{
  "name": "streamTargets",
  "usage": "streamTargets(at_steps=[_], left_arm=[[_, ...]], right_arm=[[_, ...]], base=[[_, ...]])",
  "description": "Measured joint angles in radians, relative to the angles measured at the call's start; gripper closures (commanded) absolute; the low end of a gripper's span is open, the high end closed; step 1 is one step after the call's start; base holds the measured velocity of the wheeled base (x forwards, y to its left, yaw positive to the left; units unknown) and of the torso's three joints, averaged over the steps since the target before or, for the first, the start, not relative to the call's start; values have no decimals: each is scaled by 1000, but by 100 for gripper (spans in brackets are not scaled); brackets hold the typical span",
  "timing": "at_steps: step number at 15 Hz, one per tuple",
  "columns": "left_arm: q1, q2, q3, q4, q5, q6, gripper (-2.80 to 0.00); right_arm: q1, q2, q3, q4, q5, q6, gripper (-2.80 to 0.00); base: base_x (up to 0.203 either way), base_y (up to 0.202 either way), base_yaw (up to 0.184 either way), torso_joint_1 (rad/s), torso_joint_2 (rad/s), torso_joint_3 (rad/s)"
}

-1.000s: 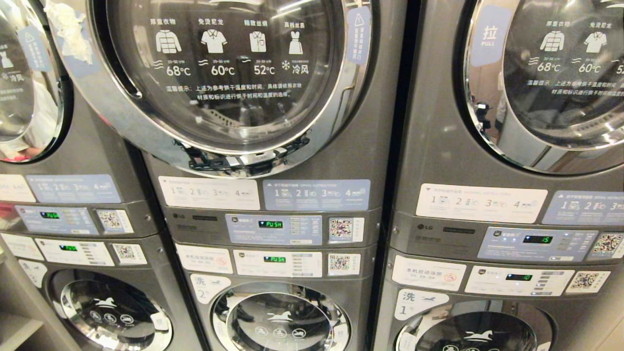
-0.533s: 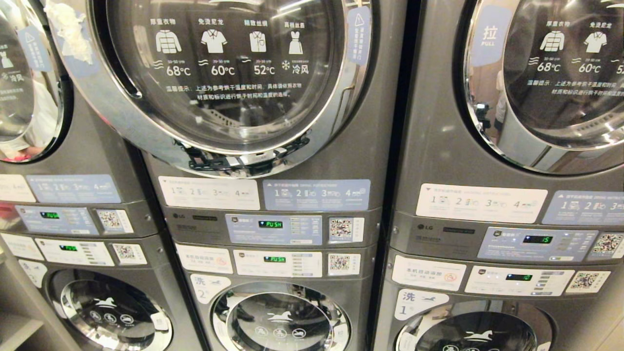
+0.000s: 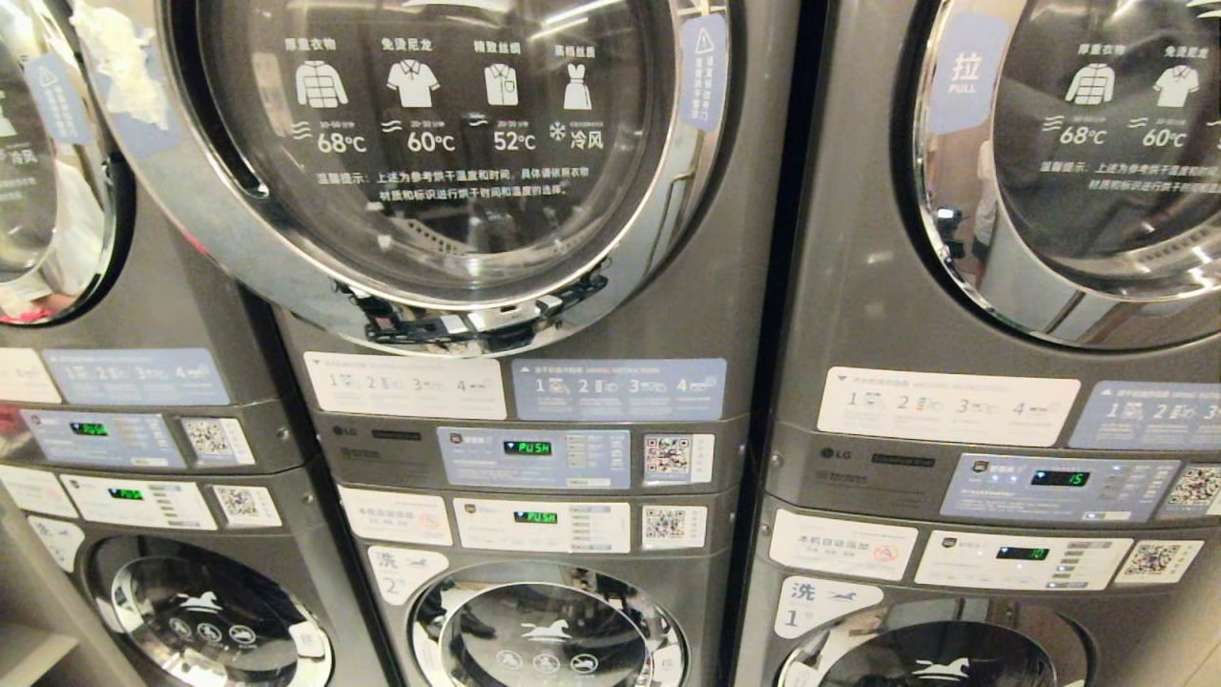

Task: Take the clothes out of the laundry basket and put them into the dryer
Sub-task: Close the dryer

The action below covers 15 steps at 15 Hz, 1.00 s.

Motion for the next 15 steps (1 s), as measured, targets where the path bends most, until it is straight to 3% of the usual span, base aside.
streamTargets(at_steps=[15], left_arm=[[0,0,0,0,0,-4,0]], right_arm=[[0,0,11,-26,-6,5,0]], base=[[195,0,0,3,6,2]])
